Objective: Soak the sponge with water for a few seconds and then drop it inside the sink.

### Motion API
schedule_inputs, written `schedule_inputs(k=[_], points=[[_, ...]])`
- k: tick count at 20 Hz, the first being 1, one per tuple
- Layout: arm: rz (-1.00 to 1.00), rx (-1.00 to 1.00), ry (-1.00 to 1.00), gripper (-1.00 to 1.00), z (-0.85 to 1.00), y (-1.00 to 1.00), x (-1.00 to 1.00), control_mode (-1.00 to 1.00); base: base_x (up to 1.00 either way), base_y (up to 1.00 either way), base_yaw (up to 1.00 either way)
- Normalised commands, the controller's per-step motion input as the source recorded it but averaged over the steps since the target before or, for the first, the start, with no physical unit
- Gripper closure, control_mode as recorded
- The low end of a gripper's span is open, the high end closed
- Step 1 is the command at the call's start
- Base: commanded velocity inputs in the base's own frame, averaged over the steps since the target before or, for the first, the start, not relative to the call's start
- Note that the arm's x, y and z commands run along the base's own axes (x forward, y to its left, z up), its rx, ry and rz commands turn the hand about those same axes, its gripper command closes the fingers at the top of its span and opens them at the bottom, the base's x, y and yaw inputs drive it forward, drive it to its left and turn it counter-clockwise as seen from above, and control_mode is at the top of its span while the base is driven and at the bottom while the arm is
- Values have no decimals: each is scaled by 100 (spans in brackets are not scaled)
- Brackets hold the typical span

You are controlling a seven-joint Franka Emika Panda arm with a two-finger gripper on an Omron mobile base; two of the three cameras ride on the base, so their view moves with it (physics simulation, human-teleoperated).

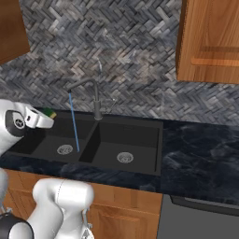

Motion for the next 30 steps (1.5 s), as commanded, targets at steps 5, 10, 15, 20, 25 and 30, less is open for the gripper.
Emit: schedule_inputs(k=[5, 10, 15, 20, 25, 30], points=[[-4, 0, 0, 100, -23, 0, 11, -100, 0, 0, 0], [-3, 0, 0, 100, -15, 0, 9, -100, 0, 0, 0], [-3, 0, 4, 100, -9, -1, 29, -100, 0, 0, 0], [-3, 0, 7, 100, -16, 0, 39, -100, 0, 0, 0], [-3, 0, 7, 100, -31, 0, 31, -100, 0, 0, 0], [-2, 0, 3, 100, -35, 0, 30, -100, 0, 0, 0]])
